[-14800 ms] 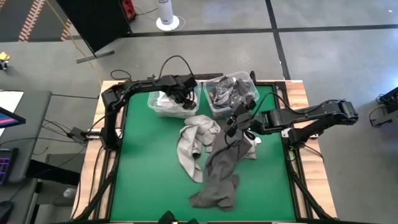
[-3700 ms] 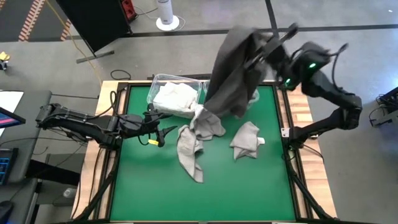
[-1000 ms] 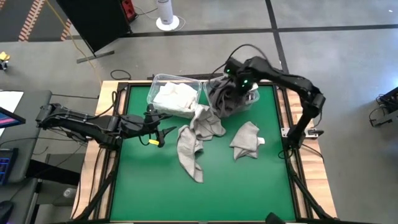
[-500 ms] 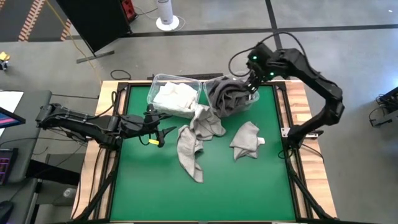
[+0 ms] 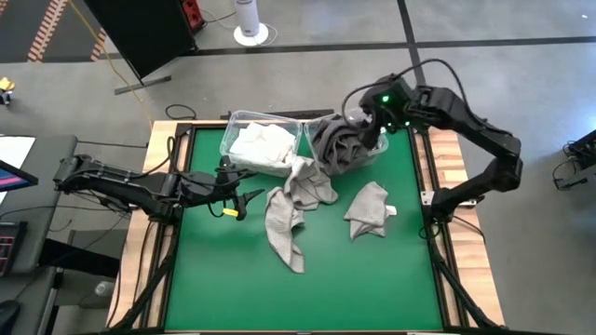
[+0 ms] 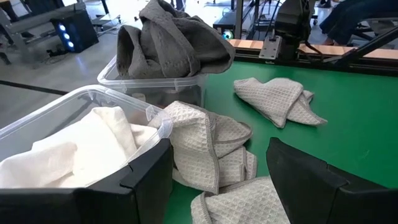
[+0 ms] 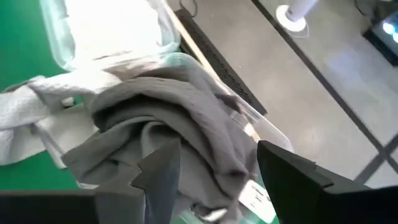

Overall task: Sort towels by color in basket
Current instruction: Put the black microfiber towel into the right transparent bin

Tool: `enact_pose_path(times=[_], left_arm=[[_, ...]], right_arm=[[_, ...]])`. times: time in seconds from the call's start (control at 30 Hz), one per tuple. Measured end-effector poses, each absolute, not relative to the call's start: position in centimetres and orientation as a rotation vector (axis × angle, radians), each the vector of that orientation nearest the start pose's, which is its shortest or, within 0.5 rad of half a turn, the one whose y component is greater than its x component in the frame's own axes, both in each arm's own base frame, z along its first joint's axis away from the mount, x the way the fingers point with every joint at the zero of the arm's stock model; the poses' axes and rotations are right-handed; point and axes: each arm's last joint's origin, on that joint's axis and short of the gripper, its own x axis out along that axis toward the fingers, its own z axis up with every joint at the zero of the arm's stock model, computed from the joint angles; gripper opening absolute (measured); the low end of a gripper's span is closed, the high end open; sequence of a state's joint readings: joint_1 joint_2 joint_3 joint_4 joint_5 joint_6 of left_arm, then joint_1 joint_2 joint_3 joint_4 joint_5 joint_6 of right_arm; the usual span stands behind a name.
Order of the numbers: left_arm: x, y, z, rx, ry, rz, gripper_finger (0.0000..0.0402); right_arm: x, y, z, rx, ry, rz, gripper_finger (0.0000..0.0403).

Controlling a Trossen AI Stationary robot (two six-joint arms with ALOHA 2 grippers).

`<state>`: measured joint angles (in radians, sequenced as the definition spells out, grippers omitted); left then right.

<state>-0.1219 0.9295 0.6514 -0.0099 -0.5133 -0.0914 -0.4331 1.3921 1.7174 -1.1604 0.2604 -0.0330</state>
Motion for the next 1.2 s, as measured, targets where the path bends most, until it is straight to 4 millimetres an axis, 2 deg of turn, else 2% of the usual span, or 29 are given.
enact_pose_path(times=[0.13,0.27,0.43,0.57,0.7,0.9,1.07,1.2], left_arm=[[20.3,-1.1,27.8,0.003,0.267,0.401,0.0247],[20.2,-1.0,27.5,-0.005,0.293,0.404,0.0247],[20.2,-1.0,27.4,-0.012,0.302,0.406,0.0247],[20.2,-1.0,27.5,-0.02,0.297,0.407,0.0247],[20.2,-1.0,27.5,-0.02,0.295,0.407,0.0247],[20.2,-1.0,27.5,-0.012,0.294,0.423,0.0247],[20.1,-1.0,27.3,-0.002,0.313,0.426,0.0247],[20.0,-1.0,27.1,0.002,0.336,0.428,0.0247]], right_arm=[[24.0,-10.6,41.8,-0.008,0.767,-0.595,0.0244],[24.8,-10.0,41.2,-0.053,0.634,-0.568,0.0244],[25.6,-10.2,39.7,-0.089,0.456,-0.571,0.0244],[26.9,-10.1,38.1,-0.103,0.342,-0.475,0.0244],[28.4,-11.1,34.8,-0.071,0.425,-0.429,0.0244],[30.3,-13.6,30.7,-0.035,0.559,-0.466,0.0244],[30.1,-17.0,27.2,0.053,0.716,-0.545,0.0244],[29.6,-18.1,25.3,0.142,0.815,-0.587,0.0244]])
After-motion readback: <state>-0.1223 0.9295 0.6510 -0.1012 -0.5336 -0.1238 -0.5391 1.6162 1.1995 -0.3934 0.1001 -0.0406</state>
